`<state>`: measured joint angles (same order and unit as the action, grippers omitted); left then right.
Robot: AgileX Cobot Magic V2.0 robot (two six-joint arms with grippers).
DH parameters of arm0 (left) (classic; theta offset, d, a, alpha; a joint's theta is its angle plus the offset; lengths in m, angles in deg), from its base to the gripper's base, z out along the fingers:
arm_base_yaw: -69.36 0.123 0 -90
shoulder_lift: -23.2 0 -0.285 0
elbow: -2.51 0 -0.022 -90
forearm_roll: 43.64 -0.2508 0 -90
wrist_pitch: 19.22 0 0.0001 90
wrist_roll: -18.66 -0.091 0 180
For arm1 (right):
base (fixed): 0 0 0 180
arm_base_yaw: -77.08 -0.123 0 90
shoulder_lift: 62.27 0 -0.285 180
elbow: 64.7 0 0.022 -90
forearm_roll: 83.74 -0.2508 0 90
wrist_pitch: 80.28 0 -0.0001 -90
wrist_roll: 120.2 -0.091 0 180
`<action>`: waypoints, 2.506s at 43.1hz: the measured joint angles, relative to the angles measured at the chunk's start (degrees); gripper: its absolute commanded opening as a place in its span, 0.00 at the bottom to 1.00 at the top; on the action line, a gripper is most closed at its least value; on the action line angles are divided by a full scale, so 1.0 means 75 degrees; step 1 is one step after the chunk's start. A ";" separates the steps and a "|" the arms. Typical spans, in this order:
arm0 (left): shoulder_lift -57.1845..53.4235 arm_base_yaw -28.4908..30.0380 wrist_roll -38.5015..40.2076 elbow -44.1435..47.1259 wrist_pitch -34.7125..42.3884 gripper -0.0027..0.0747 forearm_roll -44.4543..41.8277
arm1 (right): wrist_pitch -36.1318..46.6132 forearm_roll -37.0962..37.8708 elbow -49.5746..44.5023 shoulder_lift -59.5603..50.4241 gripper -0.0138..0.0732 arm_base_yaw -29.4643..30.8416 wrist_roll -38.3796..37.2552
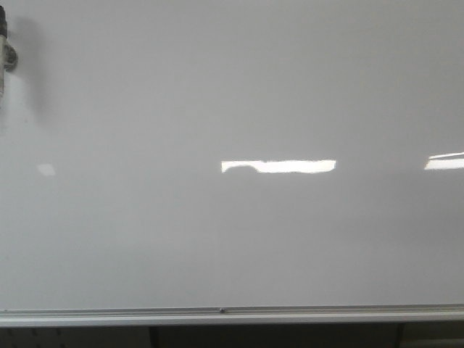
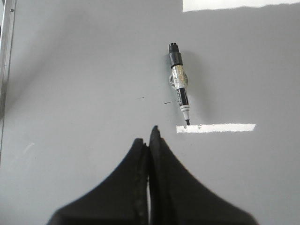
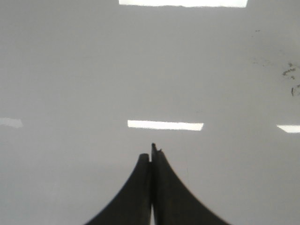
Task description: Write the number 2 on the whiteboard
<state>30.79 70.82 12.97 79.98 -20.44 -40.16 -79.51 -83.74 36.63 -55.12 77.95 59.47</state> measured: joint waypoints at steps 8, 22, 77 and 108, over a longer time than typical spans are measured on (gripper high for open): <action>0.0000 0.0000 0.0000 0.0000 0.0000 0.01 0.0000 | 0.0000 0.0000 0.0000 0.0000 0.07 0.0000 0.0000; 0.0000 0.0000 0.0000 0.0000 0.0000 0.01 0.0000 | 0.0000 0.0000 0.0000 0.0000 0.07 0.0000 0.0044; 0.1888 0.0000 0.0000 -0.3900 -0.2100 0.01 0.0018 | -0.3862 0.0223 0.4208 0.2033 0.07 0.0000 0.0000; 0.3449 0.0000 0.0000 -0.4247 -0.3254 0.01 0.0156 | -0.5654 0.0223 0.4976 0.3698 0.07 0.0000 0.0044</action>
<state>56.66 70.82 12.97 48.13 -44.85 -38.99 -121.91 -82.07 73.95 -27.39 77.95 59.80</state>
